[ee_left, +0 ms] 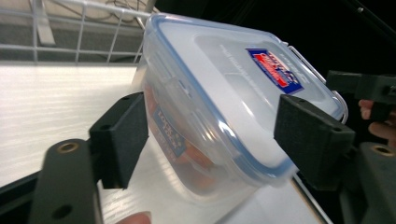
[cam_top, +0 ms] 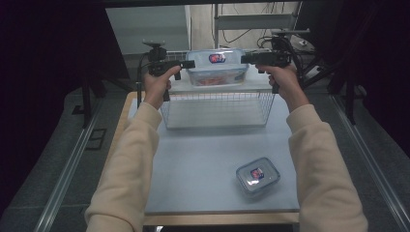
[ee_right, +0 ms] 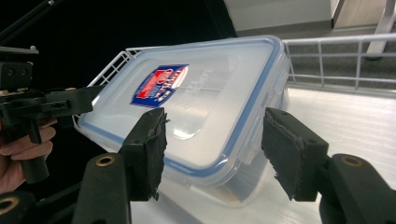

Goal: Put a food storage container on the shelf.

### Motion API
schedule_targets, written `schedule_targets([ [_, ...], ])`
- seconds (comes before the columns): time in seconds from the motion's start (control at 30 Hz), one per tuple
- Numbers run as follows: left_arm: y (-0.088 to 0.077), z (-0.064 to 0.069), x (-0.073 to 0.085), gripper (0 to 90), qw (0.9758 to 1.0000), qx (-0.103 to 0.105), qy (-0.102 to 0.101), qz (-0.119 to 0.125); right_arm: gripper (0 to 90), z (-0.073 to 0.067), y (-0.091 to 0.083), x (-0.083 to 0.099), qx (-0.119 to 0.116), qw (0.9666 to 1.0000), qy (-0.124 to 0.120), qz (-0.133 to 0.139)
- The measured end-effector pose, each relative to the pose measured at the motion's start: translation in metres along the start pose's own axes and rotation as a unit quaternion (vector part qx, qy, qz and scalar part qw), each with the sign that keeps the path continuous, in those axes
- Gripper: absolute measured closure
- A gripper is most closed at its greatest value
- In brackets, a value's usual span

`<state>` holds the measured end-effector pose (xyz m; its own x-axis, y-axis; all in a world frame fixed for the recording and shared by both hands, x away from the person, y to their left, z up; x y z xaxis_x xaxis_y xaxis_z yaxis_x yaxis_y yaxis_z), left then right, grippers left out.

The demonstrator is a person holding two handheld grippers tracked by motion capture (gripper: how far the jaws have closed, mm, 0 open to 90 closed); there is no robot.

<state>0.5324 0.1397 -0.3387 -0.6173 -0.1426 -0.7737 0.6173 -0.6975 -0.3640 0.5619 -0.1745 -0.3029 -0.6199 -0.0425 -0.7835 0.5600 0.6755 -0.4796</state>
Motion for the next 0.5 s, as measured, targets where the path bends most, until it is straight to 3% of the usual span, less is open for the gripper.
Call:
schedule_targets([
  [0.17,-0.015,0.01,0.008,32.7,0.9996,-0.004,0.028,-0.001,39.8,-0.004,-0.013,0.005,-0.004,0.9999,-0.009,0.002],
  [0.27,-0.024,0.016,0.014,41.0,0.9992,-0.007,0.04,0.002,39.6,-0.005,-0.02,0.011,-0.01,0.9999,-0.01,0.004],
  [0.37,-0.028,0.021,0.024,55.6,0.9988,-0.003,0.048,-0.009,39.6,-0.004,-0.026,0.019,-0.014,0.9998,-0.009,0.007],
  [0.5,-0.024,0.028,0.037,76.8,0.9965,0.008,0.074,-0.037,39.6,-0.003,-0.03,0.027,-0.018,0.9998,-0.005,0.006],
])
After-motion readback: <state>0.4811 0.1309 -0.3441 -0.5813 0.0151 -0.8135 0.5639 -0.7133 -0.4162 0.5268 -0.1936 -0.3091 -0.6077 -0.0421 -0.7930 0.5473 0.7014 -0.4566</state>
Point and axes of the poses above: each handheld gripper's, and its own axes: y roughly forward along the jaws, x roughly out of its underside, z roughly to its right, the point moved 4 cm from there along y, roughly forward along the jaws, and after that the axes turned 3 degrees about x, right-handed, at the moved point
